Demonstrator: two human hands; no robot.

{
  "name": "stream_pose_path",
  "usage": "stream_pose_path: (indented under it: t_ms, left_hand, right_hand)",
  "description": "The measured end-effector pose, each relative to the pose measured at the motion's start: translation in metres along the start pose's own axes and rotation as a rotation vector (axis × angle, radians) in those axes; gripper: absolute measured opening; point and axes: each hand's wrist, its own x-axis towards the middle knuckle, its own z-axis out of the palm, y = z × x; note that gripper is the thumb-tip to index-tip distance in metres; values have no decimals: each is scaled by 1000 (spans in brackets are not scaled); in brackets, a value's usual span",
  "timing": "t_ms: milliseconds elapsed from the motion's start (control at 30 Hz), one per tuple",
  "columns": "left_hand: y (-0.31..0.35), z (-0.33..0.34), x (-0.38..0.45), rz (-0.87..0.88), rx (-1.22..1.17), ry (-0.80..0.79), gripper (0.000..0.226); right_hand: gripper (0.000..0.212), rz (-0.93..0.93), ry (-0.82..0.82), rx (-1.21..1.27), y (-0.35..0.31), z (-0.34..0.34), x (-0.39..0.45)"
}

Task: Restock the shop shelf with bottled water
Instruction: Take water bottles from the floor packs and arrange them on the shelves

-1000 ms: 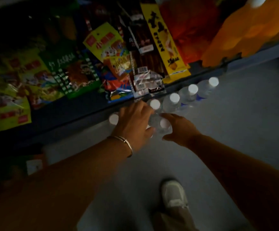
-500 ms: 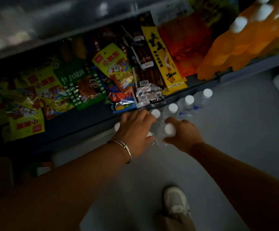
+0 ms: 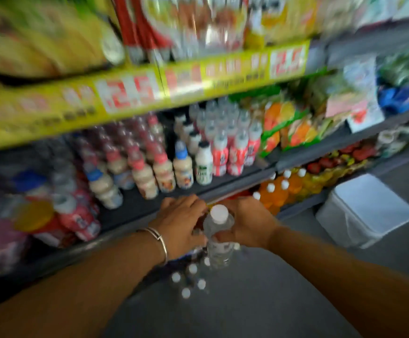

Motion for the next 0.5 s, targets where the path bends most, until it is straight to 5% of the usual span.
stream_pose_path:
  t_ms: [333,500]
  left_hand:
    - [5,-298,-68,-16,-104,154,74]
    - [9,-421,-111,-14,-146,345,52]
  right_hand:
    - [29,-218,159,123,-210,-247,-18]
    - [21,-289,201,175,-310,-349,-29]
